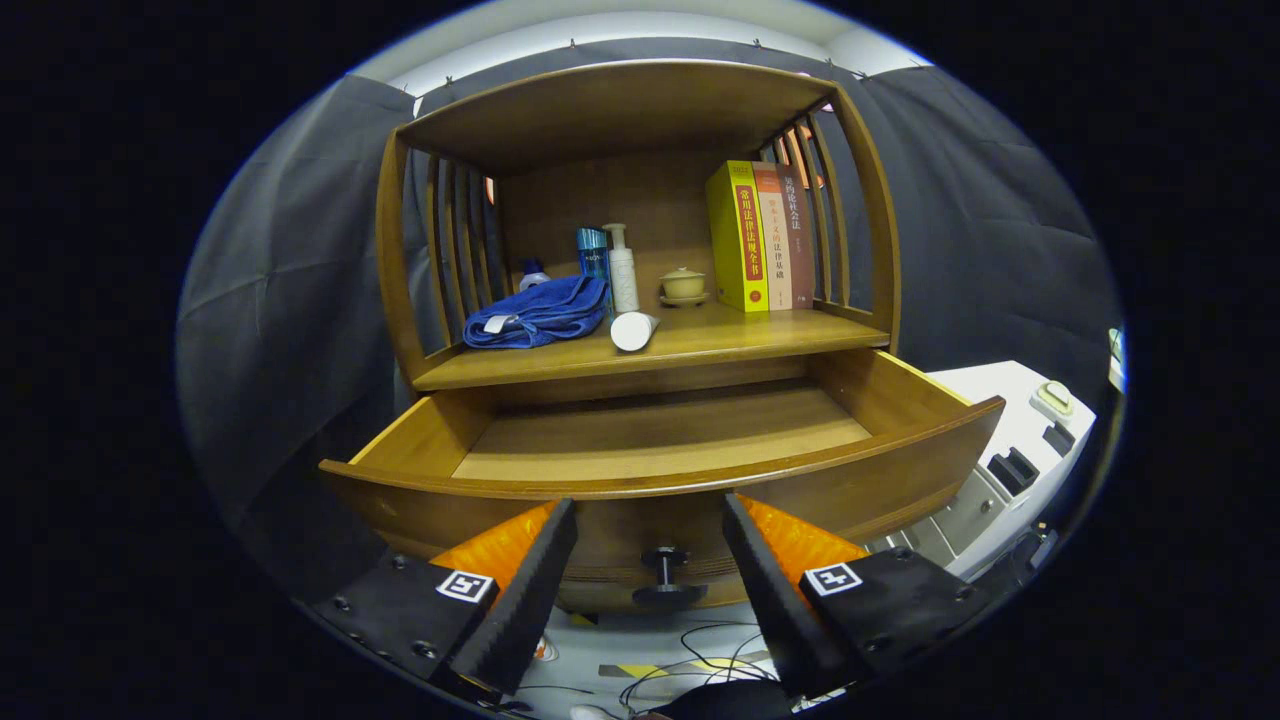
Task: Pull open the drawer, take out the items inside it, and place them on the countertop above the cabinet.
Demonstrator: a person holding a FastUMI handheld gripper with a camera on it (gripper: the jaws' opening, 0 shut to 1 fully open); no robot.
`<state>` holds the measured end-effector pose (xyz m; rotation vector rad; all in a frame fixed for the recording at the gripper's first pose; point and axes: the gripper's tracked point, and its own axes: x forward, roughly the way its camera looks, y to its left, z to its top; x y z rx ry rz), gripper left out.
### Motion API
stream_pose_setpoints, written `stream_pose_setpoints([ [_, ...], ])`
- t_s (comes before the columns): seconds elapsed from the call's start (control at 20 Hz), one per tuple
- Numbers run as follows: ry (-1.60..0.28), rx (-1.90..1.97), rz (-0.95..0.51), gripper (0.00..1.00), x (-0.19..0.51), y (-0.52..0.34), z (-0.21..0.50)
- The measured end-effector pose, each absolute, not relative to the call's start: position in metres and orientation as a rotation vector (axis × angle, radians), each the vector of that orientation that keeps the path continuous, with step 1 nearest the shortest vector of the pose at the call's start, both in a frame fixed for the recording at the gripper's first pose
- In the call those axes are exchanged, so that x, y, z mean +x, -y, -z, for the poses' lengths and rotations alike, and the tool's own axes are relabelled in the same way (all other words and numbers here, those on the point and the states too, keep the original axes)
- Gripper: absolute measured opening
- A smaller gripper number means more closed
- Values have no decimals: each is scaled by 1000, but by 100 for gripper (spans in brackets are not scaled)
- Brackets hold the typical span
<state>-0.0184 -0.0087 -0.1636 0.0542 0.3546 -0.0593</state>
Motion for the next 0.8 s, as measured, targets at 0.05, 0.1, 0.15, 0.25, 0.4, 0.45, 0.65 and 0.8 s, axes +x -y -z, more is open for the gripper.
stream_pose_setpoints([
  [0.05, -352, 49, 59, 97, -14, 8, 162],
  [0.1, -342, 41, 60, 97, -8, 9, 160],
  [0.15, -332, 22, 56, 97, -1, 8, 158],
  [0.25, -353, 1, 53, 97, 11, 11, 163],
  [0.4, -339, 16, 50, 97, 27, 12, 159],
  [0.45, -330, 31, 47, 97, 34, 14, 155],
  [0.65, -316, 61, 42, 96, 60, 16, 153],
  [0.8, -317, 40, 43, 96, 79, 17, 154],
])
